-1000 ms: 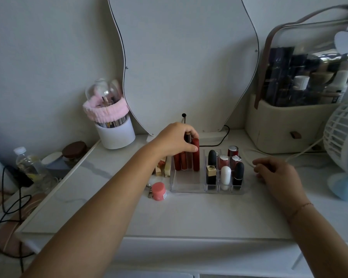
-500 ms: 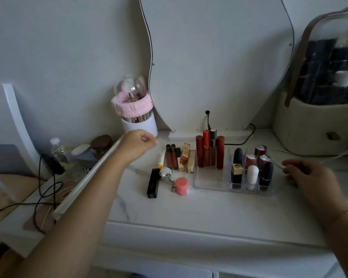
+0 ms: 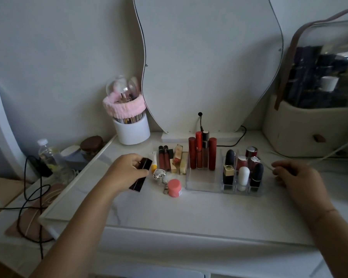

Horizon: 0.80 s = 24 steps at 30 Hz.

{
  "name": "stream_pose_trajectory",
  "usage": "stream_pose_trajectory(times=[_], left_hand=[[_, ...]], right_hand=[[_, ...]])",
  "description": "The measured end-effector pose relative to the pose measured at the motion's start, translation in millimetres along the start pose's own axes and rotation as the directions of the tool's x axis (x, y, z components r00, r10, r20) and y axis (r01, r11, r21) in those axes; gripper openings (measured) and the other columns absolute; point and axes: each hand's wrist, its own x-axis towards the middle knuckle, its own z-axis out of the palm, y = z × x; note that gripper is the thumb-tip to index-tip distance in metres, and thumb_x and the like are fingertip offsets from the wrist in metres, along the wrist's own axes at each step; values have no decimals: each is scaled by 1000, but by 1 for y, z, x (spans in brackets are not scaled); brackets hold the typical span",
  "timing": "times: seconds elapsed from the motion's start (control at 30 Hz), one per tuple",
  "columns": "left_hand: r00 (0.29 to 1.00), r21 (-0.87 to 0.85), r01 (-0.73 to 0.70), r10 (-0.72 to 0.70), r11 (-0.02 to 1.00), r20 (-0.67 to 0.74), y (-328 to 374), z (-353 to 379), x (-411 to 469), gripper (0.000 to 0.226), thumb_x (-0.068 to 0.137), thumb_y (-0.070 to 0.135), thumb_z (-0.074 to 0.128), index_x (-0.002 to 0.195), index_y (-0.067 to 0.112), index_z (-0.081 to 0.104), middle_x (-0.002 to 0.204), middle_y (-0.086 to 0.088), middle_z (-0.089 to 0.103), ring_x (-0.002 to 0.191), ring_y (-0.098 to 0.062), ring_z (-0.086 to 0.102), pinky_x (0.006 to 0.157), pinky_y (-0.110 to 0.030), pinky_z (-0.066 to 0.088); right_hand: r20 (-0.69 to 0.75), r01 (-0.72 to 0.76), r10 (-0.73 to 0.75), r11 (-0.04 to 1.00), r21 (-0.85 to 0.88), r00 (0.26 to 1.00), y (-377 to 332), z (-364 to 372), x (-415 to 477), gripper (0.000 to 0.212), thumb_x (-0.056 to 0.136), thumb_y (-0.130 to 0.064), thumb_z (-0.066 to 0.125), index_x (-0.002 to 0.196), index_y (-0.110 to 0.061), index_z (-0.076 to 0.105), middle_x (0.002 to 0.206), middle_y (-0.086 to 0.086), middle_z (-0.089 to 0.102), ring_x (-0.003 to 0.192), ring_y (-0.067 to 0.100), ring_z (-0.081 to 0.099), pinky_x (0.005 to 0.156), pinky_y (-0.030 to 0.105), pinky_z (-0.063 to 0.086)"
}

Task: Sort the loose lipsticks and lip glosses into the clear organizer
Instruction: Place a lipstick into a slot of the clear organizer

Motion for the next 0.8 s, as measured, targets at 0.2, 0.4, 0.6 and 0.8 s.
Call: stream_pose_trajectory(times=[0.2, 0.4, 0.6, 0.8], left_hand=[[948, -314, -320, 298, 894, -116, 70, -16, -10, 31, 74, 3, 74, 92, 26, 64, 82, 11, 72, 79, -3, 66, 75, -17, 50], [818, -337, -538, 575, 772, 9, 168, 9, 3, 37, 75, 13, 74, 102, 33, 59, 95, 10, 69, 84, -7, 65, 83, -25, 53], [809, -33, -535, 523, 844, 267, 204, 63, 28, 31, 78, 15, 73, 102, 27, 57, 106, 7, 65, 96, -9, 62, 83, -28, 47], [820, 109, -490, 415, 865, 395, 194, 79, 36, 32, 75, 16, 76, 102, 23, 60, 107, 4, 66, 95, -11, 61, 73, -21, 45]], right_hand=[[-11, -12, 13, 999, 36, 1000, -1, 2, 0, 15, 86, -10, 58, 88, -23, 65, 76, -2, 66, 66, 16, 61, 57, 14, 49], [-23, -42, 43, 997, 61, 999, -2, 2, -1, 15, 86, -8, 57, 88, -21, 66, 73, -4, 66, 63, 13, 60, 55, 18, 43], [-6, -63, 64, 995, 76, 998, -3, 2, -2, 15, 87, -10, 57, 91, -21, 66, 78, -1, 66, 67, 12, 60, 58, 18, 42], [0, -58, 58, 996, 74, 998, -5, 1, -3, 15, 86, -9, 57, 91, -20, 67, 82, 1, 67, 73, 14, 60, 63, 20, 42]])
